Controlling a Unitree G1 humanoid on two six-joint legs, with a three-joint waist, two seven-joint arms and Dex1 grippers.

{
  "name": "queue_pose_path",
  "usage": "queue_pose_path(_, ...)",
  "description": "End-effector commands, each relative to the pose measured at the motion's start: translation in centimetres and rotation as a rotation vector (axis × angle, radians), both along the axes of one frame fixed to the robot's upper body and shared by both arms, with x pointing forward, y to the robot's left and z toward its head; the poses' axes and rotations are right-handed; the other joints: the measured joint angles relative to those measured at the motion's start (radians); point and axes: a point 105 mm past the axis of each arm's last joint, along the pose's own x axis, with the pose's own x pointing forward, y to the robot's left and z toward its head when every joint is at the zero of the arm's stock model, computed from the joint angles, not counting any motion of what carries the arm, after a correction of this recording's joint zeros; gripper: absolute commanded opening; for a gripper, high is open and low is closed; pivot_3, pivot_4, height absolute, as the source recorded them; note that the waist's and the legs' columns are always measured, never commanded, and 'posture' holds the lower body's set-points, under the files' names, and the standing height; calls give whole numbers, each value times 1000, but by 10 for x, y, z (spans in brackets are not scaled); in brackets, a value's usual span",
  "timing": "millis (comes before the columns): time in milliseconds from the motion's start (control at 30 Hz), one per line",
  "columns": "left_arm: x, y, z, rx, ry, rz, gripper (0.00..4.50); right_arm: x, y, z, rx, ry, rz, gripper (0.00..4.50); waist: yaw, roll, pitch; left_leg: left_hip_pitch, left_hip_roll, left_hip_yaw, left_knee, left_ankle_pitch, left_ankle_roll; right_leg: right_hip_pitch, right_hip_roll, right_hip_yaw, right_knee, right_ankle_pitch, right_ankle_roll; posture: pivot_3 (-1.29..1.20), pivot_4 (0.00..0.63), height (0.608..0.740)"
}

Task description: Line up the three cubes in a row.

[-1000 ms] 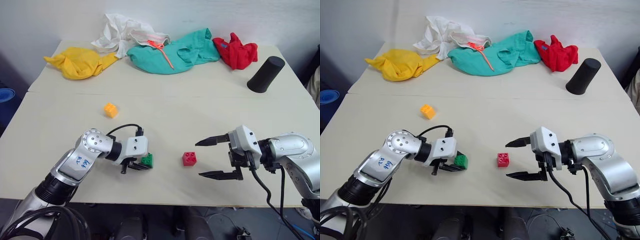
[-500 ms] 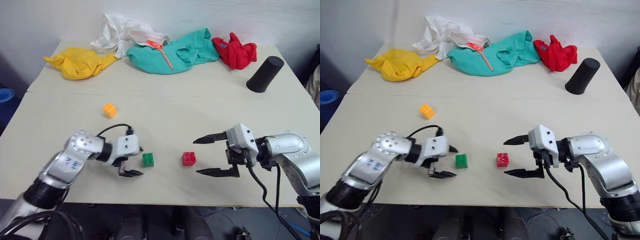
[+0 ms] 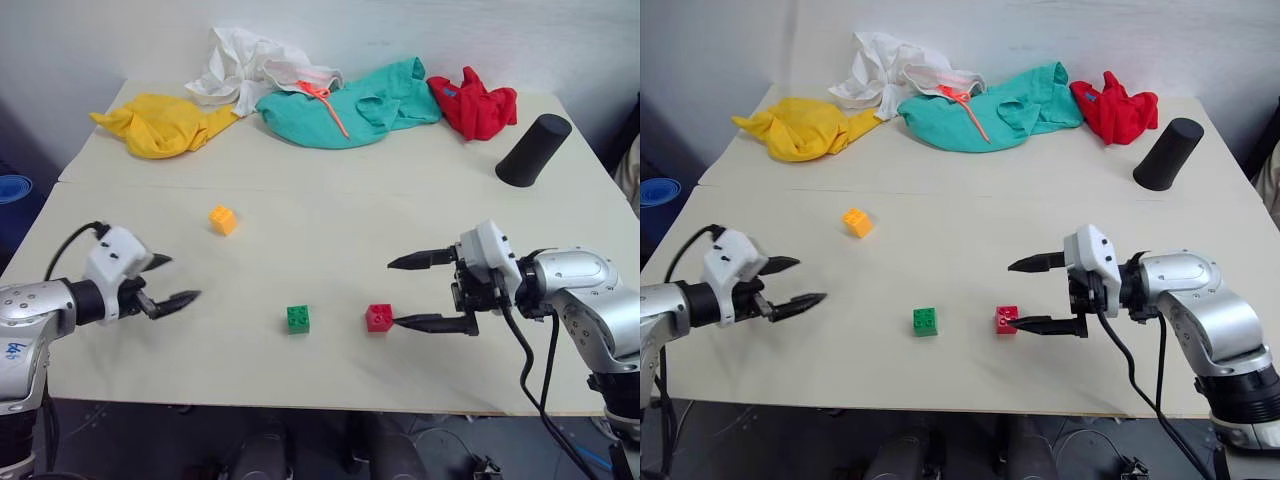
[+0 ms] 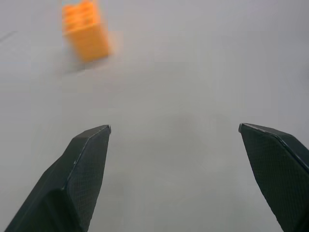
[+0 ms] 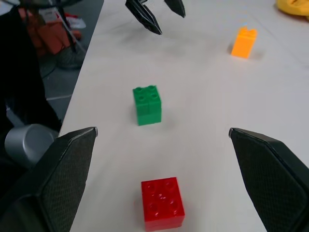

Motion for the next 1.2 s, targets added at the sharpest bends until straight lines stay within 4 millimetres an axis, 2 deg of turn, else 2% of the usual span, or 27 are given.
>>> queue_pose_path(33, 10, 0, 8, -2, -63, 55, 4480, 0, 1, 17, 45, -39, -1, 4500, 3, -1, -1, 0, 0, 0, 0, 0, 0, 0, 0, 0, 0, 0, 0, 0, 150, 740)
queue_pose_path(167, 33, 0, 13, -26, -98, 83, 4480, 5, -2, 23, 53, -50, -18, 4500, 8, -2, -1, 0, 0, 0, 0, 0, 0, 0, 0, -1, 0, 0, 0, 0, 150, 740)
queue_pose_path(267, 58, -12, 20, -42, -124, 40, 4480, 8, -3, 25, 55, -56, -29, 4500, 8, -2, -1, 0, -1, 0, 0, 0, 0, 0, 0, -1, 0, 0, 0, 0, 150, 740)
queue_pose_path(367, 83, -25, 17, -15, -120, 8, 4480, 7, -2, 24, 51, -61, -30, 4500, 7, -2, -1, -1, -1, 1, 0, 0, 0, 0, 2, -2, 0, 0, 0, 0, 150, 740)
queue_pose_path(533, 118, -33, 9, -22, -94, 50, 4480, 3, -2, 21, 50, -67, -42, 4500, 5, -3, -2, -1, -1, 3, 0, 0, 0, -1, 5, -5, 1, 0, 1, 0, 150, 740)
queue_pose_path(667, 137, -38, 9, -43, -100, 87, 4480, 3, -2, 21, 54, -75, -59, 4500, 4, -3, -2, -1, -1, 3, 0, 0, 0, -1, 6, -9, 1, 0, 1, 0, 150, 740)
queue_pose_path(767, 144, -41, 9, -98, -86, 100, 4480, 3, -2, 21, 58, -83, -72, 4500, 5, -3, -2, -1, -1, 3, 0, 0, 0, -1, 6, -10, 1, 1, 1, 0, 150, 740)
queue_pose_path(1067, 136, -38, 7, -165, -35, 54, 1684, 4, -2, 20, 59, -87, -83, 4500, 4, -3, -2, -1, -1, 2, 0, 0, 0, -1, 6, -11, 1, 1, 1, 0, 150, 740)
queue_pose_path(1100, 135, -38, 7, -164, -33, 50, 1510, 4, -1, 19, 58, -88, -82, 4500, 4, -3, -2, -1, -1, 2, 0, 0, 0, -1, 6, -11, 1, 1, 1, 0, 150, 740)
queue_pose_path(1200, 128, -42, 12, -152, -32, -13, 1548, 6, 0, 19, 52, -90, -73, 4500, 2, -3, -2, -1, -1, 2, 0, 0, 0, -1, 6, -11, 1, 1, 1, 0, 150, 740)
